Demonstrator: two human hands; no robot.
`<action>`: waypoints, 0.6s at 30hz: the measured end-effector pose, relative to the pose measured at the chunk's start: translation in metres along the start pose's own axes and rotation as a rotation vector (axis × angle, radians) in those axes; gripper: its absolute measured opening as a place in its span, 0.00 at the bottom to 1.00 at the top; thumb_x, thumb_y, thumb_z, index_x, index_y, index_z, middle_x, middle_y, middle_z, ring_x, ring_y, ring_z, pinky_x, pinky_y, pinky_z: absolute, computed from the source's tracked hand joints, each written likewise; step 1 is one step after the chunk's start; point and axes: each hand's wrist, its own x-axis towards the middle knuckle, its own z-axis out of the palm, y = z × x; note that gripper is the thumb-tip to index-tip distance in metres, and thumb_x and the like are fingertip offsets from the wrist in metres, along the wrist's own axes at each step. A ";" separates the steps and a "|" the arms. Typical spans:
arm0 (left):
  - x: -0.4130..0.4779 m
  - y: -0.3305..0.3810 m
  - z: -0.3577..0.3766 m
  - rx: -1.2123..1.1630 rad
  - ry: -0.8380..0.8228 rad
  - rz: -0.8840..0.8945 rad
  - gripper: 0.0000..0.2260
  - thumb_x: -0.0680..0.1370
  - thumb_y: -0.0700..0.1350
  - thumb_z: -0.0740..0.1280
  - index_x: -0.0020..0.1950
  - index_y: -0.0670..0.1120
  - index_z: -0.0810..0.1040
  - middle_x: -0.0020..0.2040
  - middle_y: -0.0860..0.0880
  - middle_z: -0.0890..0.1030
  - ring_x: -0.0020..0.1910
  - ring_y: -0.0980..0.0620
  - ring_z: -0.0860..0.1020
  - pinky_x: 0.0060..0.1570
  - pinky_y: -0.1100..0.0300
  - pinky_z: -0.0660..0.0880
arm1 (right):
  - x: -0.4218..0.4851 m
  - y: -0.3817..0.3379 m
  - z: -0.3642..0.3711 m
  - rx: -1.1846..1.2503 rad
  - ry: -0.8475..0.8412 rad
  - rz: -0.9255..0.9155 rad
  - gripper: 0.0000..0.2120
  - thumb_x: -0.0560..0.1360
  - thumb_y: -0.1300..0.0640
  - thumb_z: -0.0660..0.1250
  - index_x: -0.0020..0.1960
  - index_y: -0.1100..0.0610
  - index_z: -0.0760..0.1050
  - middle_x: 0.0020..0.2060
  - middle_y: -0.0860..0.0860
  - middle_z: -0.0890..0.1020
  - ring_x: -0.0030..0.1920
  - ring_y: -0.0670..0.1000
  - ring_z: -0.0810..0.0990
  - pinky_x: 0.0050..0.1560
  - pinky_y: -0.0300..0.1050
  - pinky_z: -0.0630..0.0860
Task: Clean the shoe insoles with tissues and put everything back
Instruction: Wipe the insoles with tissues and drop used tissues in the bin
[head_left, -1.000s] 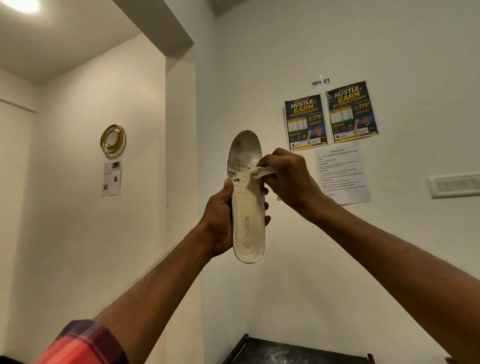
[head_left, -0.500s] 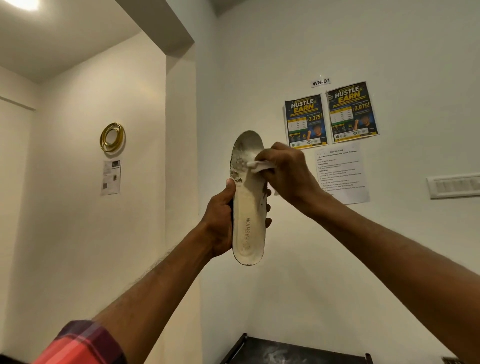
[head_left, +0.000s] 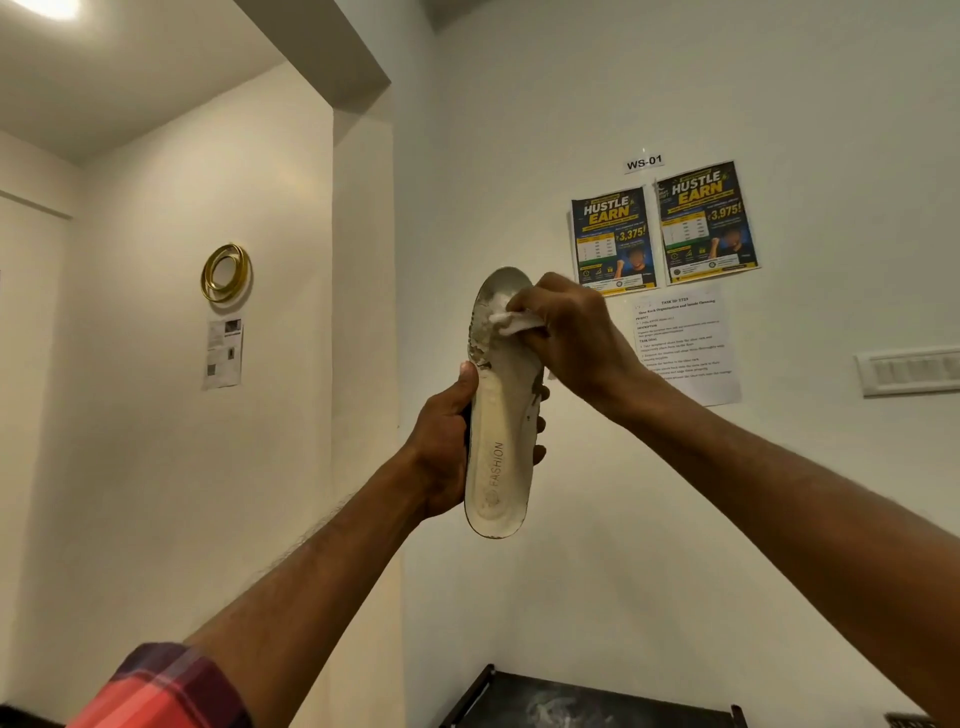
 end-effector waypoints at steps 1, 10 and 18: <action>0.000 -0.001 0.000 0.009 -0.006 -0.001 0.32 0.84 0.64 0.47 0.72 0.43 0.74 0.71 0.39 0.76 0.59 0.40 0.76 0.65 0.40 0.72 | 0.004 0.002 -0.001 0.004 0.065 0.047 0.09 0.72 0.61 0.76 0.51 0.63 0.82 0.44 0.58 0.81 0.41 0.54 0.80 0.38 0.46 0.81; -0.003 -0.002 0.001 0.051 -0.035 -0.007 0.33 0.84 0.64 0.46 0.73 0.42 0.75 0.71 0.39 0.76 0.60 0.40 0.76 0.64 0.39 0.72 | 0.018 0.006 -0.003 0.005 0.141 0.102 0.07 0.74 0.60 0.75 0.49 0.62 0.82 0.42 0.58 0.81 0.40 0.49 0.79 0.37 0.32 0.74; -0.003 -0.003 -0.001 0.051 -0.027 -0.013 0.32 0.84 0.64 0.47 0.73 0.43 0.74 0.71 0.39 0.76 0.60 0.40 0.76 0.66 0.39 0.72 | 0.018 0.003 0.001 0.045 0.163 0.087 0.06 0.74 0.60 0.74 0.50 0.61 0.83 0.43 0.57 0.82 0.41 0.48 0.79 0.38 0.35 0.77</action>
